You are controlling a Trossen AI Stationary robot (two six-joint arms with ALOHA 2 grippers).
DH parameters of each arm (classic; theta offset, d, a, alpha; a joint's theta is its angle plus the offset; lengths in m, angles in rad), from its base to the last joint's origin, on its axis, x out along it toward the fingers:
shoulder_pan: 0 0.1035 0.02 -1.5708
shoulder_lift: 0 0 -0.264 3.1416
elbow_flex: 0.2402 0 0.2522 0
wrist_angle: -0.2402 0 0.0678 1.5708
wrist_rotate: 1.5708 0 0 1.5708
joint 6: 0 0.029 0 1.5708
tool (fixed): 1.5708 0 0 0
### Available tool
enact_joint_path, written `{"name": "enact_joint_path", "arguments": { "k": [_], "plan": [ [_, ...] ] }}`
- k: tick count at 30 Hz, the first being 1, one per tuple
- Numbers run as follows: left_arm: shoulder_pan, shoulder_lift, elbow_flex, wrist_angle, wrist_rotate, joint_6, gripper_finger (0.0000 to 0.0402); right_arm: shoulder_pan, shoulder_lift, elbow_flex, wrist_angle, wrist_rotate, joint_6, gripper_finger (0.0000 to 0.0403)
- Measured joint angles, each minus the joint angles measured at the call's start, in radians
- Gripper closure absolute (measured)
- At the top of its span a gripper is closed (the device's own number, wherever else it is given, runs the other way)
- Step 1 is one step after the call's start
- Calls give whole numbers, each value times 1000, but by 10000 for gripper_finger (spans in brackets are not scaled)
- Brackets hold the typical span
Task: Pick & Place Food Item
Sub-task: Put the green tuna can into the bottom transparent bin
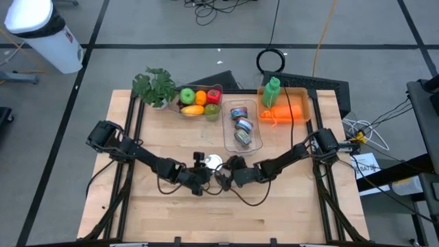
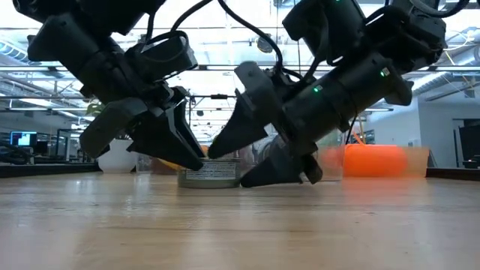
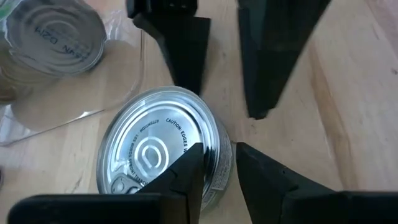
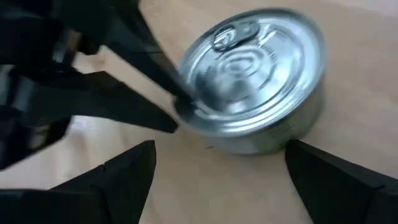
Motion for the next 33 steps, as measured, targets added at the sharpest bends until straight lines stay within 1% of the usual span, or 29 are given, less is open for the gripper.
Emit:
{"name": "enact_joint_path", "arguments": {
  "k": [2, 5, 8, 10, 13, 15, 17, 19, 22, 26, 30, 33],
  "plan": [
    [-9, 0, 0, -3, -11, -4, 298, 1, 0, 1, 8, -18, 31, 64],
    [-38, -11, -4, -13, -64, -3, 298, 2, 1, 1, 14, -34, 34, 64],
    [-62, -35, -7, -16, -66, 10, 298, 3, 2, 1, 14, -40, 31, 64],
    [-66, -38, -7, 0, -29, 11, 298, 3, 2, 1, 18, -59, 26, 64],
    [-69, -38, -6, 53, 54, -13, 298, 3, 2, 1, 18, -108, 25, 64],
    [-71, -38, -7, 88, 86, -20, 298, 3, 0, 1, 18, -151, 33, 64],
    [-77, -37, -7, 132, 97, -4, 298, 5, -16, 1, 11, -198, 36, 64],
    [-88, -46, -7, 161, 92, 25, 298, 8, -18, 1, 17, -218, 35, 64],
    [-101, -81, 4, 133, 59, 12, 298, 13, -29, 0, 9, -231, 25, 64],
    [-102, -194, 34, 26, 35, -170, 298, 15, -31, -8, 5, -215, 14, 64],
    [-95, -322, 43, -137, 25, -387, 298, 15, -31, -22, 7, -197, 11, 64],
    [-76, -358, 43, -272, -16, -551, 298, 15, -32, -22, 8, -189, 4, 64]
  ]
}}
